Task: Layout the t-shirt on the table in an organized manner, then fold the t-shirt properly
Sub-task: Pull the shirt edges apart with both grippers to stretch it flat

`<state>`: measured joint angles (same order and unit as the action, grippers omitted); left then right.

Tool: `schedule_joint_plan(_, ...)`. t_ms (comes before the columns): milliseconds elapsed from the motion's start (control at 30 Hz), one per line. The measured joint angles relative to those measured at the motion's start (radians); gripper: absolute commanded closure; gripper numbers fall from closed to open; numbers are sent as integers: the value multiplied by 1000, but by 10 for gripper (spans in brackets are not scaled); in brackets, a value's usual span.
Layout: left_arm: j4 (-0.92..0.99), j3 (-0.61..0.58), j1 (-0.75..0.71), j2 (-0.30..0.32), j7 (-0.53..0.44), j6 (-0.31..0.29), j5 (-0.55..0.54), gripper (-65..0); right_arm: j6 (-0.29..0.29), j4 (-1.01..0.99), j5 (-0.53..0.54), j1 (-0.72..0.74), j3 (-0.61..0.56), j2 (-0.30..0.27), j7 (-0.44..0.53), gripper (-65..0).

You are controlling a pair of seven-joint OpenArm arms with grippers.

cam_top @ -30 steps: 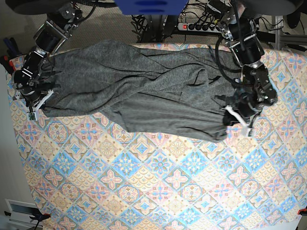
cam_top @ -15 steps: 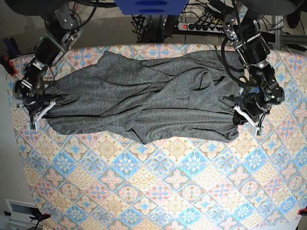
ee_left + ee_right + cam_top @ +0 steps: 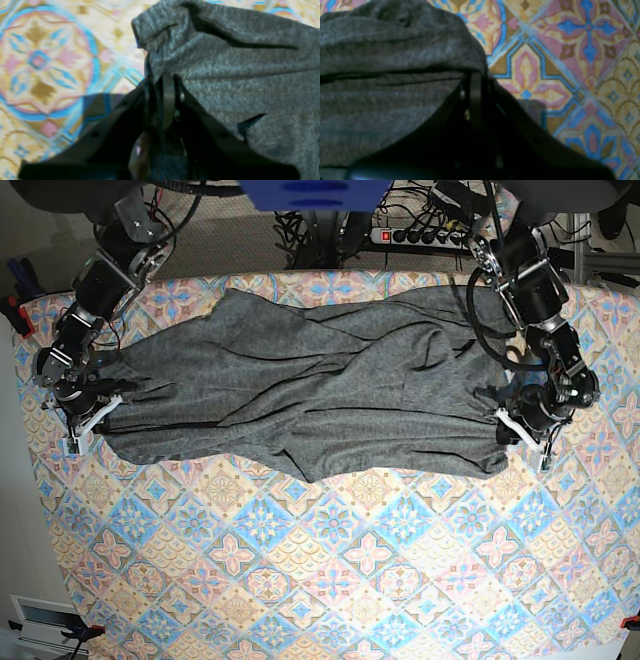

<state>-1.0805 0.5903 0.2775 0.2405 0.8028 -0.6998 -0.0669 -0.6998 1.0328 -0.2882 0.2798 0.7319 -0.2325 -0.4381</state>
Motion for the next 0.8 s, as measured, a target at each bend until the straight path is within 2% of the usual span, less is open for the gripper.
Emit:
schedule_joint_plan(100,0,-2,0,-5,-2,0,-4,-182,0,0,0,0,0,0,0,-15)
schedule_joint_plan(200,0,-1,0,-13,-6,0,-5,-266,0,0,0,0,0,0,0,-95)
schedule_joint_plan(267,0,-1,-1,-19,-11,0,-8,-295,0,0,-3,-1,0,0,0,-157)
schedule_joint_plan(400,-1,-1,-14,-19,-30,0,-19,-285,1,1,-3,-3,-2,0,1,-211)
schedule_joint_plan(567,-2,-1,-14,-19,-29,0,-19,-265,1,21,-3,-4,-1,2,-11,-215)
schedule_joint_plan(800,-2,0,-15,-23,-29,0,-18,-260,0,204,1,2,-1,-1,-9,-215)
